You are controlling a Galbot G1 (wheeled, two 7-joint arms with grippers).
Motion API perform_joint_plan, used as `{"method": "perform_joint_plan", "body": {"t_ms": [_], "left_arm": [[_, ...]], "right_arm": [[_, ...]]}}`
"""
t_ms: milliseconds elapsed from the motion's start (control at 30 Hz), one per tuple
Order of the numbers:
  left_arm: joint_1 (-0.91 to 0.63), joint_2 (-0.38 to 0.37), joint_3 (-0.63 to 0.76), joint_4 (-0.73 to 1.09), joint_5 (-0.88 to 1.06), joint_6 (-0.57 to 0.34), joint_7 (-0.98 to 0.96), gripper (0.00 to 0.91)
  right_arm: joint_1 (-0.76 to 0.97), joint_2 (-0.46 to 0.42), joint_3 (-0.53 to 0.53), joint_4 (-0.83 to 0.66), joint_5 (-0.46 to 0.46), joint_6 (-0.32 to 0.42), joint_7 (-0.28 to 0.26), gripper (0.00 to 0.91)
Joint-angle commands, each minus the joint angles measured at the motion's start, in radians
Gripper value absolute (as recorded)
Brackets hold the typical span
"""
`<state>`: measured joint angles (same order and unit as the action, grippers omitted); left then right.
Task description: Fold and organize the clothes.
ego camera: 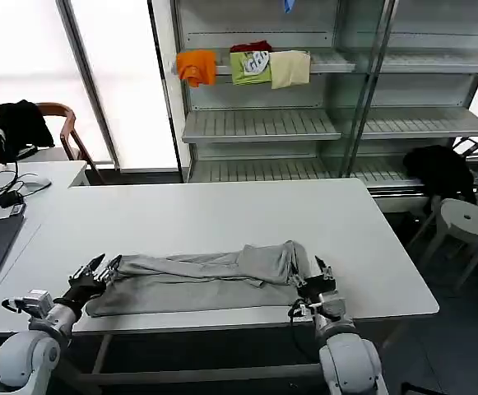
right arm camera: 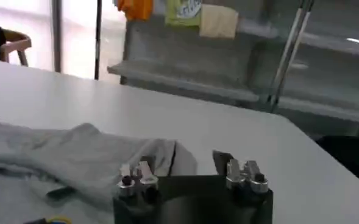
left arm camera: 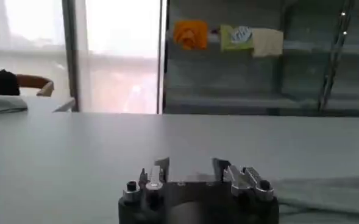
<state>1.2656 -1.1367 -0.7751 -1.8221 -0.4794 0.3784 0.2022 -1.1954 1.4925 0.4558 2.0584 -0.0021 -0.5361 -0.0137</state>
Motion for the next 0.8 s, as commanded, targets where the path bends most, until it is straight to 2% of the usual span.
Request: {"method": "perform_joint_plan", "body": {"t_ms": [33, 300, 333, 467, 500, 567, 667, 800], "left_arm": [[0.086, -0.111, 0.019, -0.147, 0.099, 0.066, -0.248, 0.907], [0.059, -0.172, 0.064, -0.085, 0.151, 0.046, -0.287, 0.907], [0.051, -0.172, 0.066, -0.077, 0.152, 0.046, -0.288, 0.867], [0.037, -0.174, 0.069, -0.052, 0.156, 0.047, -0.287, 0.453], [0.034, -0.175, 0.07, -0.046, 0.158, 0.048, -0.287, 0.373], [0.024, -0.178, 0.07, -0.028, 0.16, 0.048, -0.288, 0.292], [0.014, -0.176, 0.073, -0.008, 0.157, 0.049, -0.286, 0.02], [0.012, -0.175, 0.076, 0.002, 0.156, 0.055, -0.281, 0.02]], "right_arm": [[0.107, -0.037, 0.091, 0.104, 0.363, -0.028, 0.036, 0.907], [0.13, -0.047, 0.078, 0.09, 0.345, -0.041, 0.032, 0.907], [0.128, -0.046, 0.079, 0.087, 0.344, -0.041, 0.032, 0.907], [0.126, -0.049, 0.084, 0.076, 0.339, -0.041, 0.03, 0.907], [0.126, -0.05, 0.085, 0.075, 0.339, -0.041, 0.03, 0.907], [0.126, -0.051, 0.087, 0.07, 0.338, -0.04, 0.028, 0.907], [0.123, -0.05, 0.087, 0.061, 0.326, -0.039, 0.025, 0.907], [0.115, -0.05, 0.09, 0.048, 0.309, -0.034, 0.021, 0.907]]}}
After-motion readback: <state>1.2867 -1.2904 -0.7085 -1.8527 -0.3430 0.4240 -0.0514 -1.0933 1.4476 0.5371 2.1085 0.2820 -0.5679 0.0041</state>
